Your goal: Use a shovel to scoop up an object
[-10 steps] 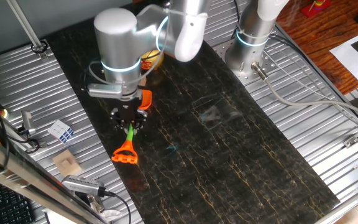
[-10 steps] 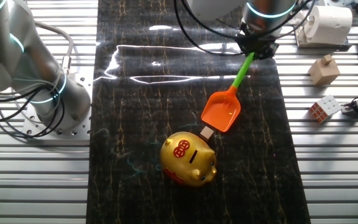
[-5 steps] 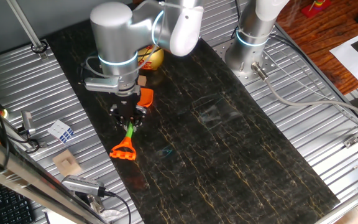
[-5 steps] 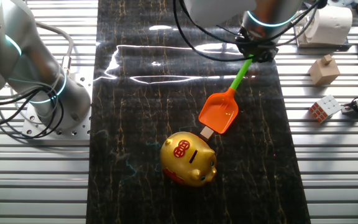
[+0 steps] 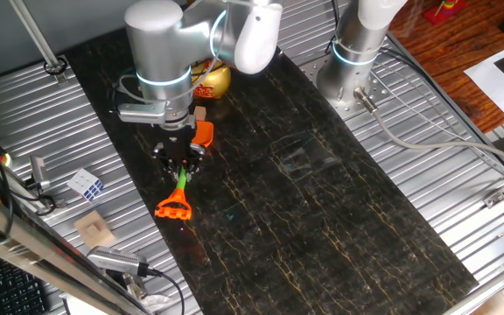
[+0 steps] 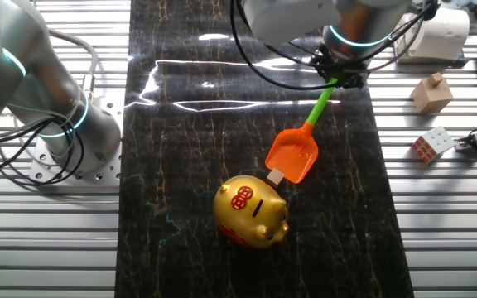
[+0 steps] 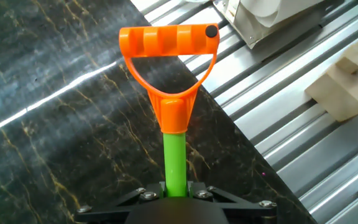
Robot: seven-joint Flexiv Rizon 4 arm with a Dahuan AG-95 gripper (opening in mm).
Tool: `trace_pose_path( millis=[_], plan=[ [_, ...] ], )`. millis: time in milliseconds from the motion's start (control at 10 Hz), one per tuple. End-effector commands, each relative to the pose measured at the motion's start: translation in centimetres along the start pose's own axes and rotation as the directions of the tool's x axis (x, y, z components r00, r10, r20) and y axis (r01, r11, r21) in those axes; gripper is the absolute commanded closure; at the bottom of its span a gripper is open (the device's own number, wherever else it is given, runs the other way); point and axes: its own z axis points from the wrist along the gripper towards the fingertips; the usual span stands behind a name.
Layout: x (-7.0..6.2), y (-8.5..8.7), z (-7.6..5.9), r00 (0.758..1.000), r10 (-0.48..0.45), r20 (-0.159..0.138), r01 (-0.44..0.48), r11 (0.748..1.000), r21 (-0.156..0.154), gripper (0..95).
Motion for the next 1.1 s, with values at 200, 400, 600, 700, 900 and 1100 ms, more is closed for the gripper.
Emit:
trace_pose_path(
  millis=[200,400,600,700,900,1100],
  plan=[
    [0.5,-0.1,-0.1,1.0,-0.011,-0.004,0.011,1.0,-0.001,95.0],
    [1.0,-0.1,-0.3,1.0,-0.021,-0.009,0.021,1.0,-0.003,95.0],
    [1.5,0.0,-0.4,1.0,-0.023,-0.012,0.023,1.0,-0.006,95.0],
    [1.9,0.1,-0.5,1.0,-0.023,-0.014,0.023,1.0,-0.009,95.0],
    [2.3,0.3,-0.7,1.0,-0.026,-0.007,0.026,1.0,-0.013,95.0],
    [2.4,0.3,-0.9,1.0,-0.02,0.018,0.02,1.0,-0.018,95.0]
  ],
)
